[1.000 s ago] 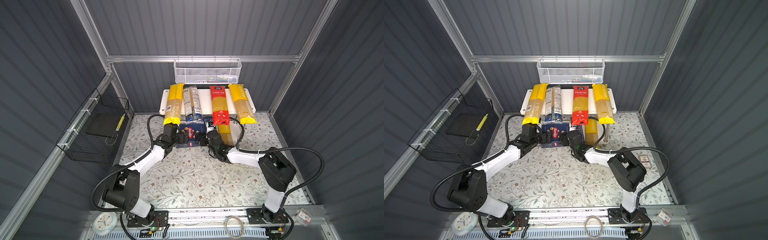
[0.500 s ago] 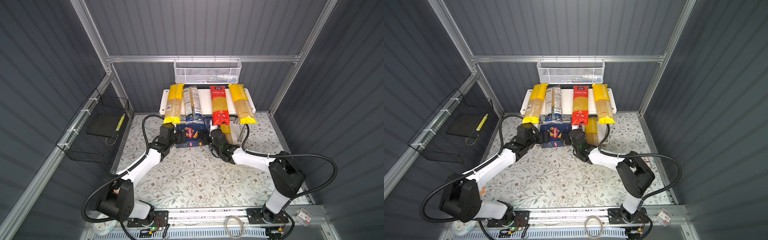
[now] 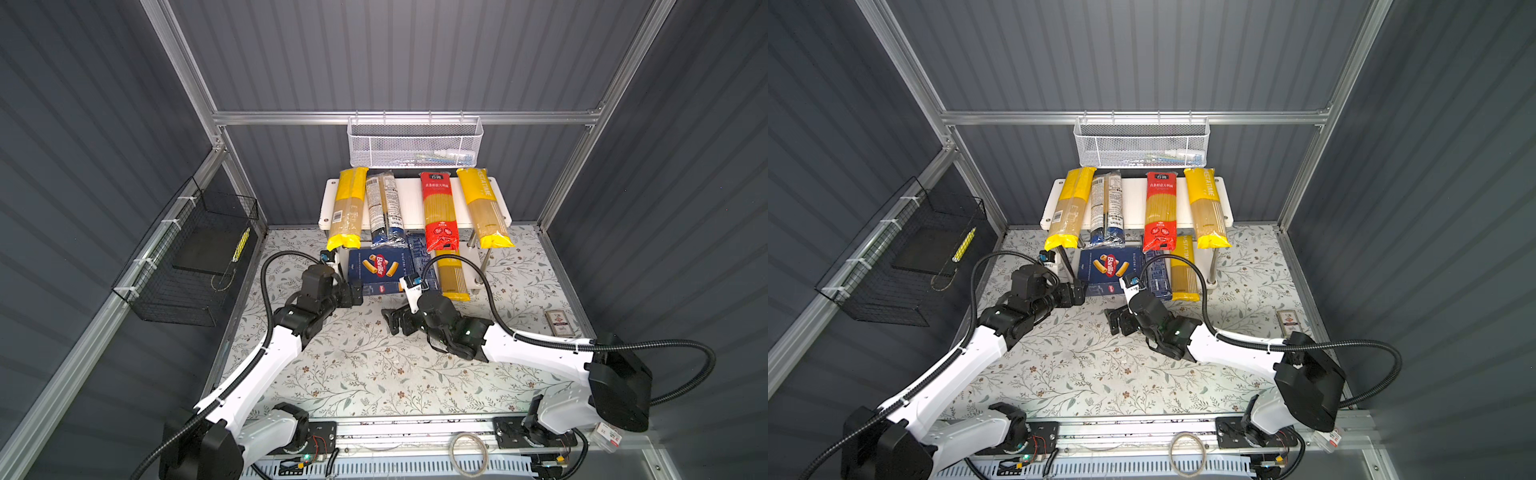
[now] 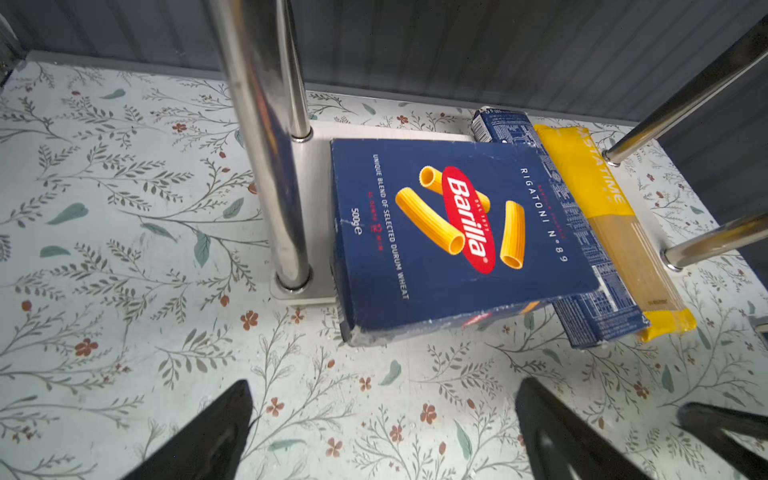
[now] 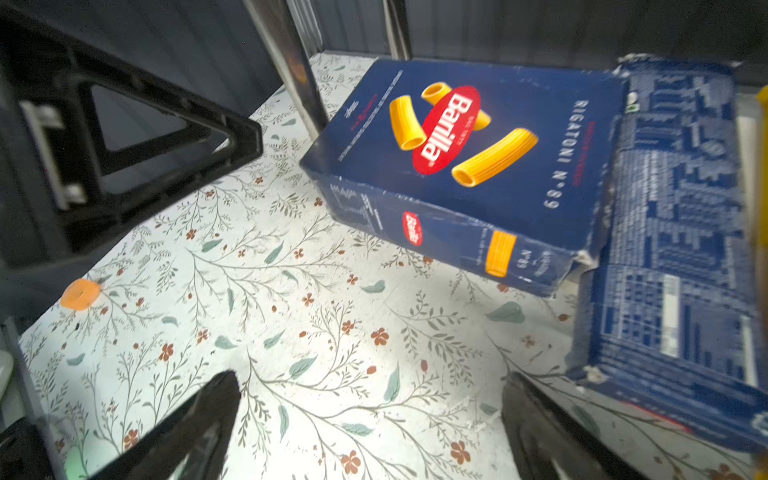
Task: Arrange pasta packages on shelves
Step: Move the pasta box to the shelf.
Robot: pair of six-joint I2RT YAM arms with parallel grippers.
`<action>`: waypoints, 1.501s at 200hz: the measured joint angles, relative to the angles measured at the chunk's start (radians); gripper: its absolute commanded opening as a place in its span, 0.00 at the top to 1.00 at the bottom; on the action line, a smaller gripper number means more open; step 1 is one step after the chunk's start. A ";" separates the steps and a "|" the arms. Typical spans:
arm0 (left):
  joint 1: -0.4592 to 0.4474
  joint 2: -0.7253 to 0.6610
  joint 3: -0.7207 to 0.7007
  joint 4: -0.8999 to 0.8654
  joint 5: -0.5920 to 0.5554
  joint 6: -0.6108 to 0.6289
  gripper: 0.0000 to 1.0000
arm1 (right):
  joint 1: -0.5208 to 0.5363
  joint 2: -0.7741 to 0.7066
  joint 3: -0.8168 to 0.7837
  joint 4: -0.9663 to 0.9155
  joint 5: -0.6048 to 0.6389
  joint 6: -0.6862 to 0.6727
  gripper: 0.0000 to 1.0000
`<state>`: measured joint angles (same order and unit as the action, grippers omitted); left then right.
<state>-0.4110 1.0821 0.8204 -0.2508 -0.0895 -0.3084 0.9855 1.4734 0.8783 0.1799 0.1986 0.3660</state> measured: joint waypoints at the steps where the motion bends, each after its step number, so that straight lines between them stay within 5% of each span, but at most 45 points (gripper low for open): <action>1: 0.000 -0.005 -0.003 -0.004 0.000 -0.001 0.00 | 0.000 0.005 -0.002 0.003 -0.002 0.000 0.01; 65: 0.000 -0.105 -0.107 -0.151 -0.050 -0.039 0.00 | 0.000 0.290 0.094 0.156 -0.095 -0.008 0.05; 130: 0.014 -0.134 -0.117 -0.202 -0.185 -0.097 0.00 | -0.007 0.386 0.209 0.240 -0.069 -0.019 0.02; 197: 0.203 -0.128 -0.159 -0.197 -0.119 -0.104 0.00 | -0.041 0.484 0.309 0.226 -0.082 -0.018 0.01; 300: 0.204 -0.102 -0.159 -0.146 -0.106 -0.096 0.00 | -0.101 0.540 0.388 0.211 -0.150 -0.008 0.01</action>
<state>-0.2066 0.9802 0.6609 -0.3965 -0.1959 -0.4042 0.8845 2.0132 1.2663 0.3908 0.0490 0.3580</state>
